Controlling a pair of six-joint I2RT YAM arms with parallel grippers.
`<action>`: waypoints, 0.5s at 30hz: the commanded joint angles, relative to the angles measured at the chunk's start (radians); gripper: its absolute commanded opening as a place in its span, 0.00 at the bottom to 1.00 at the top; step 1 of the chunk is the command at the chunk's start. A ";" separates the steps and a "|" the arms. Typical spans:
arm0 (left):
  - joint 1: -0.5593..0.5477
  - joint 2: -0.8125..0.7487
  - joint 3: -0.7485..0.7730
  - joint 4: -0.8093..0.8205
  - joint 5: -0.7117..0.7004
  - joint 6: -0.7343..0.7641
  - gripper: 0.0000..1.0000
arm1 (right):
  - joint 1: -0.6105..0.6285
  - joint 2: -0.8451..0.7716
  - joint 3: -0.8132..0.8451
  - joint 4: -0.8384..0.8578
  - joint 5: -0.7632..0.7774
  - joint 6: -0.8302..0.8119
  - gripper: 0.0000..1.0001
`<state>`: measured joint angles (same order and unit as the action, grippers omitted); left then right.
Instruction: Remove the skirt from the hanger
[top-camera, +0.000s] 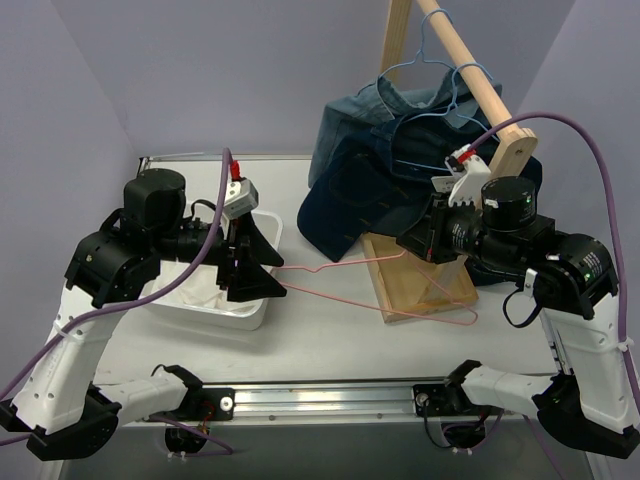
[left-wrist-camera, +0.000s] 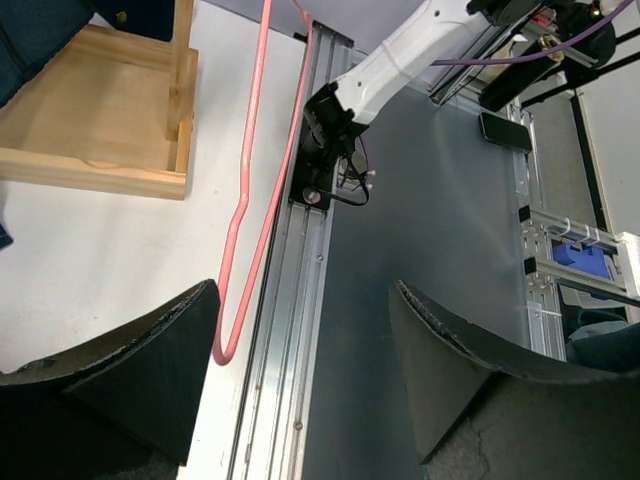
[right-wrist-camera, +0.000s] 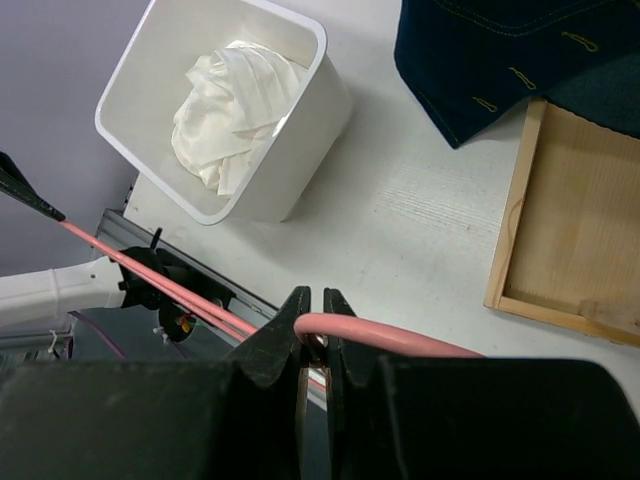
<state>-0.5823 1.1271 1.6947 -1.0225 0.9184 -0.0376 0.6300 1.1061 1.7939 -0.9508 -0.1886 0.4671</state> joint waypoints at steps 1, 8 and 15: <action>-0.013 -0.006 -0.001 -0.044 -0.039 0.033 0.78 | 0.005 -0.003 0.035 0.053 -0.018 0.025 0.00; -0.014 0.013 0.011 -0.044 -0.065 0.033 0.79 | 0.005 0.001 0.045 0.060 -0.040 0.030 0.00; -0.014 0.008 0.013 -0.021 -0.113 0.033 0.79 | 0.005 0.008 0.045 0.069 -0.069 0.036 0.00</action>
<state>-0.5903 1.1385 1.6947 -1.0397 0.8322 -0.0174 0.6300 1.1069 1.8042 -0.9489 -0.2253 0.4740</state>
